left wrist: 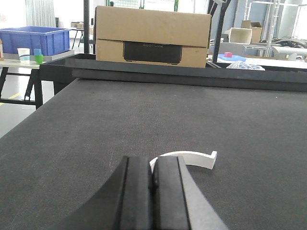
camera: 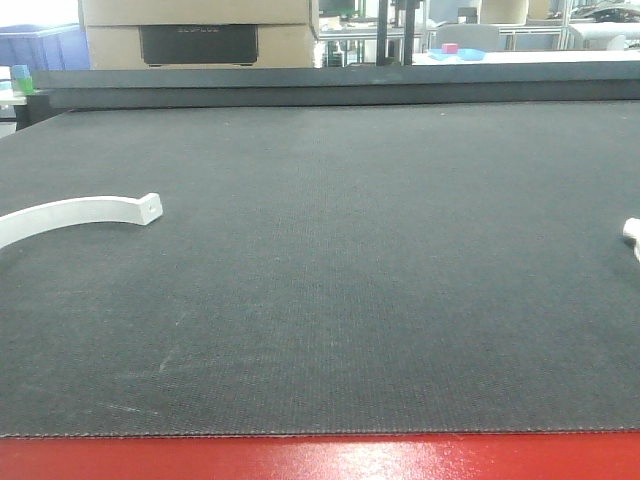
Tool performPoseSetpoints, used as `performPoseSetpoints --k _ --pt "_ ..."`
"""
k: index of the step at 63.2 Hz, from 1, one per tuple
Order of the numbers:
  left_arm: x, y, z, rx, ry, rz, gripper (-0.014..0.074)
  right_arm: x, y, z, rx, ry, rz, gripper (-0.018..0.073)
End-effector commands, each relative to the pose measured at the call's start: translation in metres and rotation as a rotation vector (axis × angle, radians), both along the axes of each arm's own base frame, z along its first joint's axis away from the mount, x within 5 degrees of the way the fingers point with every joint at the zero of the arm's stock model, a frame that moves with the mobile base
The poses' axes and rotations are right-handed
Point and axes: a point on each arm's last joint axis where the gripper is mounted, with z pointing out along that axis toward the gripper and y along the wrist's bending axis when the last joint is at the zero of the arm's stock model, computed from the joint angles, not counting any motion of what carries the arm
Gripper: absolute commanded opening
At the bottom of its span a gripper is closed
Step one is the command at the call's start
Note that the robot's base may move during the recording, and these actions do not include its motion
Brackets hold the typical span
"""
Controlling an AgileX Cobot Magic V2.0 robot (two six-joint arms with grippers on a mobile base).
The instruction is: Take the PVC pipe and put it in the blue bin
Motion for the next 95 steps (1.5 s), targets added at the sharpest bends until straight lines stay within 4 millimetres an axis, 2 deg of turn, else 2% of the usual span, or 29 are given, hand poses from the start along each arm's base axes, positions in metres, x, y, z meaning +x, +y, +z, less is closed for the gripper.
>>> performPoseSetpoints --k 1,55,75,81,86,95 --pt "0.000 0.000 0.002 -0.008 -0.020 0.002 -0.0111 0.000 0.000 0.002 -0.006 -0.026 0.000 -0.0169" --pt "-0.001 0.000 0.004 -0.009 -0.038 0.002 -0.0111 0.000 0.000 0.002 -0.006 -0.026 0.000 -0.0169" --pt "-0.004 0.001 0.022 -0.015 -0.236 0.004 -0.0111 -0.006 0.000 0.029 -0.032 -0.331 -0.004 -0.0169" --pt "-0.010 0.001 0.047 -0.017 -0.305 0.004 -0.0111 -0.012 0.001 0.043 -0.047 -0.499 -0.007 -0.0169" --pt "-0.018 0.001 0.071 -0.010 -0.374 0.004 -0.0111 -0.015 0.000 0.051 -0.041 -0.544 -0.009 -0.0169" --pt "-0.026 0.000 0.109 0.064 -0.369 0.015 -0.0111 -0.027 -0.002 0.086 0.038 -0.647 -0.018 -0.0169"
